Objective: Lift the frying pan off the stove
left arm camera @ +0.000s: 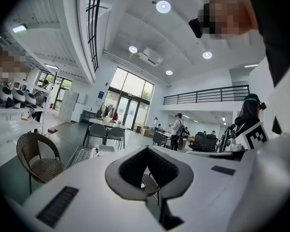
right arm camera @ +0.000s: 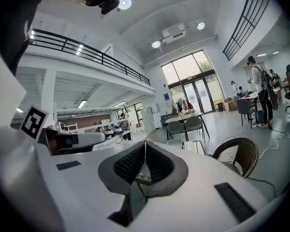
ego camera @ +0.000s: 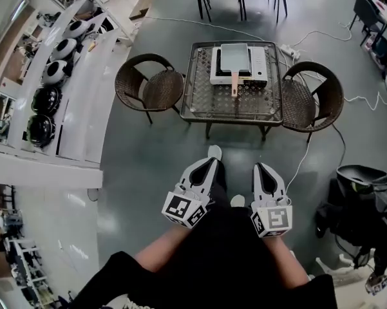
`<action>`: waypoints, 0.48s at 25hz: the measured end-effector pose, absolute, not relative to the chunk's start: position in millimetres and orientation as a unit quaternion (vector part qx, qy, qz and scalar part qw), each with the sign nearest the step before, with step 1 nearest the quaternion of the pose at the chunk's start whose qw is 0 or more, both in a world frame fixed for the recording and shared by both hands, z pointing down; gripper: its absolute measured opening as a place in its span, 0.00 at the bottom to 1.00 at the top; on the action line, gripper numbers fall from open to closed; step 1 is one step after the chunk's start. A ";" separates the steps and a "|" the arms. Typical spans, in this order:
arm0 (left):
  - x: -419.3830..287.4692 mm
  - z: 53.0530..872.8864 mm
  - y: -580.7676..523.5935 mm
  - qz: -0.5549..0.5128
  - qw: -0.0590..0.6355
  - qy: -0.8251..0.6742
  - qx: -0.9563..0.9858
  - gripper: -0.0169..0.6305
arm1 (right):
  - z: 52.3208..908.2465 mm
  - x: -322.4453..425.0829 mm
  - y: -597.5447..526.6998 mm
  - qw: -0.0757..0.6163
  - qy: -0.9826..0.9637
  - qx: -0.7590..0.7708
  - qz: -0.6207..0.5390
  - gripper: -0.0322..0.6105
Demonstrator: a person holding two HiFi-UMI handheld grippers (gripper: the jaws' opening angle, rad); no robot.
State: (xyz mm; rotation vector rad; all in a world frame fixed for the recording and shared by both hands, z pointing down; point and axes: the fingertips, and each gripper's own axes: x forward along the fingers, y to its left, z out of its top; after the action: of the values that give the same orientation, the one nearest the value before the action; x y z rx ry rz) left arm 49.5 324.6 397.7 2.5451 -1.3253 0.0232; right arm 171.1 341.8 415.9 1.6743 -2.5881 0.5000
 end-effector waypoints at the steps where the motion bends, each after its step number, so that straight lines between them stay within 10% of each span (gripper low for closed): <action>1: 51.1 397.7 320.4 0.007 0.135 -0.456 0.879 0.05 | 416.6 171.8 339.1 0.012 -0.829 0.536 0.160 0.10; 12: 47.2 407.0 245.1 0.000 0.157 -0.436 0.886 0.05 | 431.2 162.4 273.5 0.049 -0.822 0.539 0.177 0.10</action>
State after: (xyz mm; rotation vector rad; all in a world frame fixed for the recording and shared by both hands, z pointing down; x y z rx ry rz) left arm 47.2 245.1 407.0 2.5364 -1.2487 0.0008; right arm 162.4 273.5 431.2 1.6424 -2.5058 0.5388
